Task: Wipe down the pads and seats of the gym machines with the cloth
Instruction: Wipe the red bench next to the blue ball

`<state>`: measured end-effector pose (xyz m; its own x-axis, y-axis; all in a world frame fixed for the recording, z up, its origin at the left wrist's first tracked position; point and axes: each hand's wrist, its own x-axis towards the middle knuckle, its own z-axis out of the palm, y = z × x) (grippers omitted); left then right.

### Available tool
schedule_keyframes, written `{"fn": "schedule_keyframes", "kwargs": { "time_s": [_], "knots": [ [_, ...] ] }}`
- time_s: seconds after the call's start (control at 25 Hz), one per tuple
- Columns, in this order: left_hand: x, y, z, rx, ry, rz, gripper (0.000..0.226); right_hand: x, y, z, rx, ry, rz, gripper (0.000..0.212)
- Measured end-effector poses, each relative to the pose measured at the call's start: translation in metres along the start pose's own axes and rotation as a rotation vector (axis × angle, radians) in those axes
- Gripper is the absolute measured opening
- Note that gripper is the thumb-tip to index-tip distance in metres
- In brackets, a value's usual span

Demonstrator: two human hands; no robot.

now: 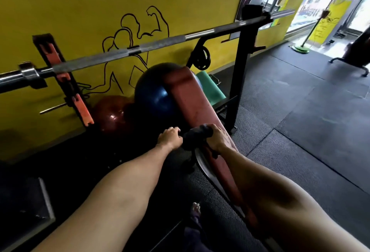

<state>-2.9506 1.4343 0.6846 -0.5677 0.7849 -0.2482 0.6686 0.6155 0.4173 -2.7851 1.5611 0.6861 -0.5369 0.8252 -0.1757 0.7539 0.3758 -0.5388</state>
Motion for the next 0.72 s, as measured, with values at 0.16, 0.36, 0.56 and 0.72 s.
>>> {"fn": "schedule_keyframes", "kwargs": {
  "time_s": [0.16, 0.36, 0.56, 0.72],
  "knots": [
    [0.085, 0.009, -0.01, -0.014, -0.007, -0.022, 0.045, 0.101, -0.009, -0.007, 0.013, -0.029, -0.033, 0.059],
    [0.17, 0.005, -0.032, -0.041, 0.026, -0.066, 0.047, 0.197, -0.036, -0.01, 0.055, -0.048, -0.067, 0.059],
    [0.253, -0.008, -0.049, 0.009, 0.036, -0.079, 0.045, 0.267, -0.051, 0.008, 0.047, -0.079, -0.031, 0.054],
    [0.317, -0.019, -0.063, 0.025, 0.022, -0.073, 0.046, 0.326, -0.07, 0.021, 0.08, -0.082, 0.022, 0.064]
  ]
}}
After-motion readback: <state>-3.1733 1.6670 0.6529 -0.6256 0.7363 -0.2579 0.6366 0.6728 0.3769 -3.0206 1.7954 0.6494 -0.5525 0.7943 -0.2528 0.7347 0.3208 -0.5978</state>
